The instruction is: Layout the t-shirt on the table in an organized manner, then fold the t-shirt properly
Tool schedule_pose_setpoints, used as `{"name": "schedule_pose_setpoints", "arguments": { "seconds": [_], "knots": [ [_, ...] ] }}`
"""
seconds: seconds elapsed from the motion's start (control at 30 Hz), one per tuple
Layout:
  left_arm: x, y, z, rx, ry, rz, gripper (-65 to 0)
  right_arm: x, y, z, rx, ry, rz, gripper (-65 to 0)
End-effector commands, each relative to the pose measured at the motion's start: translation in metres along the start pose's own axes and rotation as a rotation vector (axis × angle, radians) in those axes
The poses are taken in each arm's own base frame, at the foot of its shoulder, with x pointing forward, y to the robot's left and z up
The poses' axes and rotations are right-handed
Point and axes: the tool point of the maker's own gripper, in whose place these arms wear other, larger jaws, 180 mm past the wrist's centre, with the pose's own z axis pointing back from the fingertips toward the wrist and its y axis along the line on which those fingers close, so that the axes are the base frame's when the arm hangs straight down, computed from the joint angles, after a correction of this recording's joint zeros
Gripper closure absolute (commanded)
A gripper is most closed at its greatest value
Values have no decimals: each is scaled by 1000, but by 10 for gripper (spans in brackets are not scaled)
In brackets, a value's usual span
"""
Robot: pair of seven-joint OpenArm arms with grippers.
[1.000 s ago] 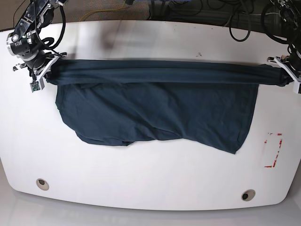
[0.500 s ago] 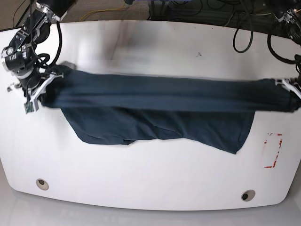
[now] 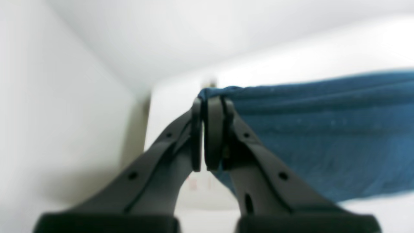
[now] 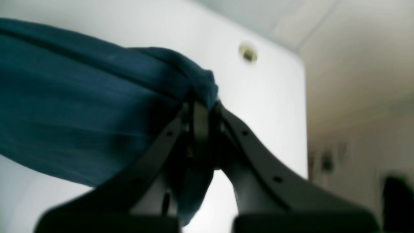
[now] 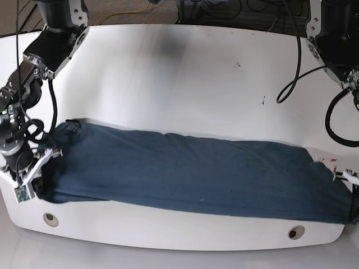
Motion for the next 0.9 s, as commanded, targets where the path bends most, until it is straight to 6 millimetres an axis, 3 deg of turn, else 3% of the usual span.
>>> {"name": "schedule_pose_setpoints", "arguments": {
  "seconds": [0.0,0.17,0.33,0.47,0.63,0.77,0.87],
  "knots": [
    [38,12,0,25,-90,-28,0,35,-27,4,-59,-71,19,-2],
    [74,16,-14,6,-149,-20,0,78,-54,-2,-74,-133,10,-2],
    [95,36,-29,12,-170,69,0,121,-76,-7,-73,-174,17,-2],
    [128,55,-32,30,-227,128,0,157,-96,-1,-90,-213,33,-2],
    [174,78,-24,44,-317,161,0,202,-114,14,-111,-283,46,-2],
    [224,96,-14,46,-389,164,0,250,-127,42,-155,-351,106,-2],
    [251,97,-9,36,-417,143,0,271,-134,58,-180,-387,125,-2]
  ]
}}
